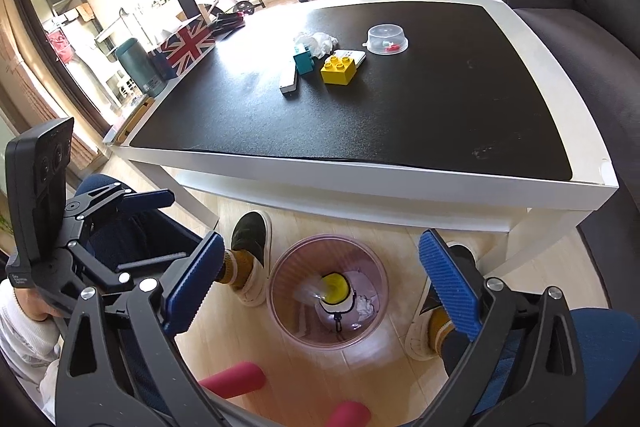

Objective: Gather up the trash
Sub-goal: 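Raise both grippers from the bin back over the table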

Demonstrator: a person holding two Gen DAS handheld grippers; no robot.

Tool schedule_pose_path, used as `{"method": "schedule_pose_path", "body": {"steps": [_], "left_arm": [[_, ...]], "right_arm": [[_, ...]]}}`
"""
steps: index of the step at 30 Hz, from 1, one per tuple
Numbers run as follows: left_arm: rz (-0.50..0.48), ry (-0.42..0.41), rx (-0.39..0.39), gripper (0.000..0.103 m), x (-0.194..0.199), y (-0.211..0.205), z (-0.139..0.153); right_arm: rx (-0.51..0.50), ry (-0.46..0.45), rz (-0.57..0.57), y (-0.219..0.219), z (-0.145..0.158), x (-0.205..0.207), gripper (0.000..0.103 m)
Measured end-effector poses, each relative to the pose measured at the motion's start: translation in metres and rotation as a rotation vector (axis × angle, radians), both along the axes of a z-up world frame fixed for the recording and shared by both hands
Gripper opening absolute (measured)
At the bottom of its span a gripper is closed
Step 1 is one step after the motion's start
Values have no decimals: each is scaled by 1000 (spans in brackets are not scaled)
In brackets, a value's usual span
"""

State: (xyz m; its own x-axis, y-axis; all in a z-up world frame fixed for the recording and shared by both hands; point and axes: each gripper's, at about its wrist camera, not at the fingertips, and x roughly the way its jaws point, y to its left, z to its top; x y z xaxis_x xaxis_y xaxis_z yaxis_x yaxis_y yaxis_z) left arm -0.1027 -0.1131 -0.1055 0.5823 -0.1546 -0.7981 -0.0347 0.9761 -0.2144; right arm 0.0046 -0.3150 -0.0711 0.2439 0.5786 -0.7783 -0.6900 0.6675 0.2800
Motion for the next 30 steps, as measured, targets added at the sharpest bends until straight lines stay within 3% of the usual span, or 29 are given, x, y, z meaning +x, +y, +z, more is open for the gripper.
{"method": "schedule_pose_path", "body": {"steps": [15,30], "left_arm": [[31,-21,-5,95,-2,10,13],[75,-74,16,95,18,41,59]], "right_arm": [[3,-1,6,3,4,-2,97],[30,-49,8,17,51,25,97]]}}
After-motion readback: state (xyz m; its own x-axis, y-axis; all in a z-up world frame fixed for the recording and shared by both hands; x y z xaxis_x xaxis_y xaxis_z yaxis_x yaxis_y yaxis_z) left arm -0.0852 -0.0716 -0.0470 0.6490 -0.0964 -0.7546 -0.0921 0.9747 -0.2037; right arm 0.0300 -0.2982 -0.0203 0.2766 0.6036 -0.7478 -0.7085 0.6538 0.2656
